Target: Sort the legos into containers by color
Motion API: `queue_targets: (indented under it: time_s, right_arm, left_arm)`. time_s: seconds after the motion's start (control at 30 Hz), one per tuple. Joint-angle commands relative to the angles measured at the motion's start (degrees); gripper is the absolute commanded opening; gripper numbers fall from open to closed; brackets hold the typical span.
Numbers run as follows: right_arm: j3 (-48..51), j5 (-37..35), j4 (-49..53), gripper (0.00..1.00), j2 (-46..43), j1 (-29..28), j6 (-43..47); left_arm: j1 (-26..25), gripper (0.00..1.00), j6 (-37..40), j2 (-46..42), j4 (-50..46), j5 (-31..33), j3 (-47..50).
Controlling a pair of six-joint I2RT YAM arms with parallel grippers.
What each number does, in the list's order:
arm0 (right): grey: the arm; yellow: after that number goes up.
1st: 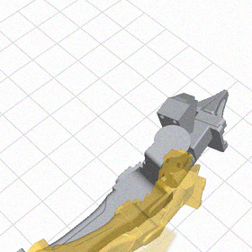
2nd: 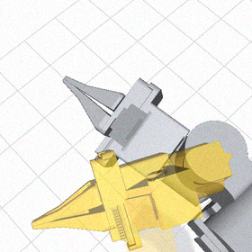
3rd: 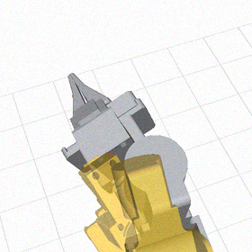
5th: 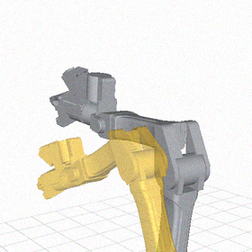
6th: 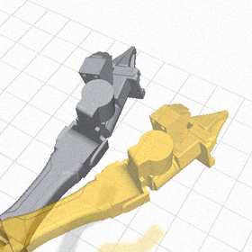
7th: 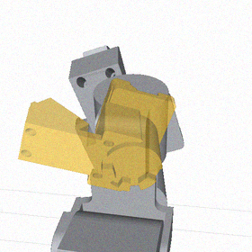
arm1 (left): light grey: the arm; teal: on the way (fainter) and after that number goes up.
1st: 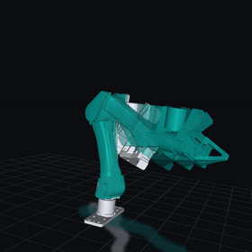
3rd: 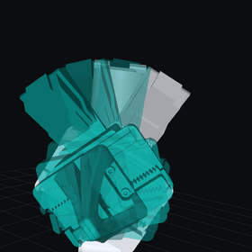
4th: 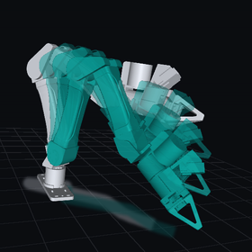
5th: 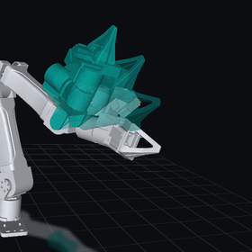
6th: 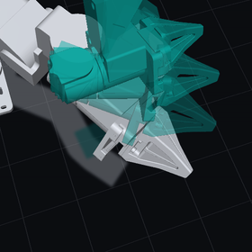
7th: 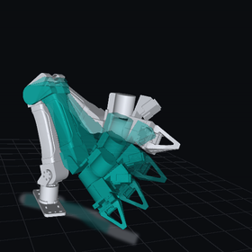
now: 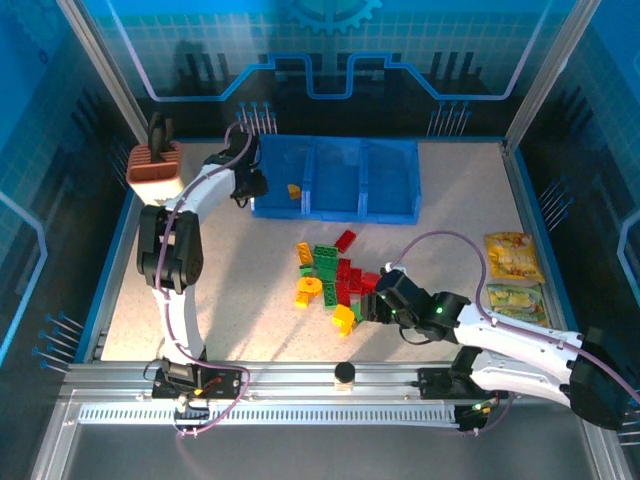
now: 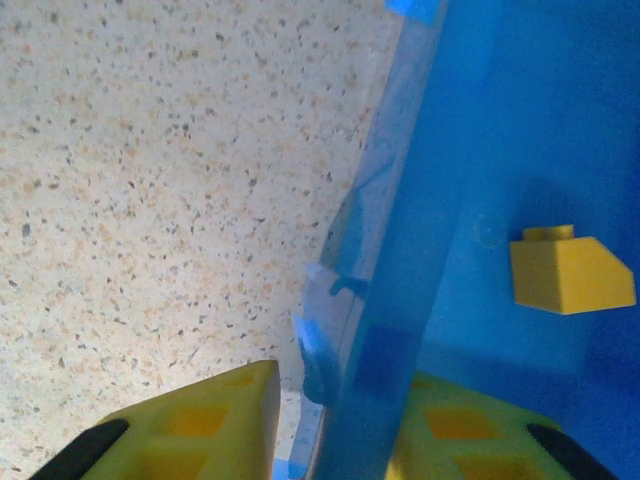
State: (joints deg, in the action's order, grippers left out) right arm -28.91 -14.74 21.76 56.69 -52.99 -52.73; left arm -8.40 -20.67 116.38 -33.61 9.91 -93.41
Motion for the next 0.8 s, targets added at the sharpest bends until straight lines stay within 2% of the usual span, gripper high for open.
queue_targets:
  time_s: [0.0,0.3,0.4,0.47,0.57,0.6,0.77]
  right_arm:
    - [0.6,-1.2,-0.5,0.58,-0.4,-1.1,-1.2]
    - [1.6,-1.5,-1.0,0.57,-0.7,-1.4,-1.9]
    - [1.4,-1.8,-1.0,0.57,-0.6,-1.5,-1.9]
    - [1.3,-1.9,-1.1,0.57,-0.5,-1.5,-1.8]
    - [0.8,-1.9,-1.2,0.58,-0.1,-1.4,-1.4]
    - [0.6,-1.9,-1.1,0.58,0.1,-1.5,-1.2]
    - [-1.5,-2.0,-0.9,0.60,1.9,-1.5,0.9]
  left_arm:
    - [-0.1,0.26,0.5,-2.3,1.0,0.1,1.7]
    - [0.0,0.19,0.8,-6.2,3.5,1.0,6.7]
    - [0.0,0.21,0.8,-6.7,3.7,1.3,7.8]
    - [0.0,0.32,0.6,-7.0,3.3,2.1,7.7]
    - [0.0,0.68,0.7,-8.0,2.3,3.4,7.4]
    - [0.0,0.74,0.7,-8.8,2.2,3.5,7.4]
    - [-0.4,0.78,0.0,-15.3,2.3,2.5,8.9]
